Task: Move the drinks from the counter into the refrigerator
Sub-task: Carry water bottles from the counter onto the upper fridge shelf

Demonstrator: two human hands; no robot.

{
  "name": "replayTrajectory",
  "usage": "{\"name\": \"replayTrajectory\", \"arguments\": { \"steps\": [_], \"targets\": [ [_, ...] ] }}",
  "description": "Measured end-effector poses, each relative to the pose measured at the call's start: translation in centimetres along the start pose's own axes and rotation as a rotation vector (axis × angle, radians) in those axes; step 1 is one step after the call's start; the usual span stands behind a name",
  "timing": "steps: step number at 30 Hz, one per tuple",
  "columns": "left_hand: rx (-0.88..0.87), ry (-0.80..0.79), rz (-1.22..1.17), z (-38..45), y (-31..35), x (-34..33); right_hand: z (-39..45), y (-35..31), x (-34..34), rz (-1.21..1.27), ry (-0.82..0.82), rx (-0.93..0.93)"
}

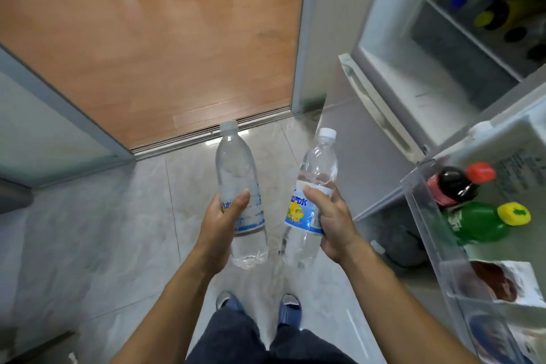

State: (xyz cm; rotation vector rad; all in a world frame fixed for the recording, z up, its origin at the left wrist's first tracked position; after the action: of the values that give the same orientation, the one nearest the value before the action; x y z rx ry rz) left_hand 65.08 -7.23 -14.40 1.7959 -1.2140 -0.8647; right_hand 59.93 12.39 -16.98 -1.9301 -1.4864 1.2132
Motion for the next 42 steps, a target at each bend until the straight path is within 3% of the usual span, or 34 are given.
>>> {"name": "replayTrajectory", "arguments": {
  "steps": [12,19,42],
  "targets": [
    [0.099,-0.403,0.157,17.6,7.3,-2.0,9.0,-4.8,-3.1,0.132,0.435,0.12],
    [0.175,-0.552,0.208,25.1,10.6,-5.0,12.9,-7.3,-4.5,0.254,0.598,0.203],
    [0.137,-0.997,0.427,34.5,17.9,-31.0,18.5,-23.1,6.2,0.467,0.945,0.5]
  ]
}}
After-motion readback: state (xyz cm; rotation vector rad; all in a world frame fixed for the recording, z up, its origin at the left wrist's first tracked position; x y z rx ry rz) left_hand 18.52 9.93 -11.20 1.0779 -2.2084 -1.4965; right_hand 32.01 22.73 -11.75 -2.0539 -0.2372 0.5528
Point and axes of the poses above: each hand's wrist, its own z-axis towards the middle knuckle, its own x-axis out of the back of the hand, y = z × x, the point moved 3 cm from there along z, towards the middle knuckle, and after that the axes turned 1 degree about z, right-handed, at the moved point
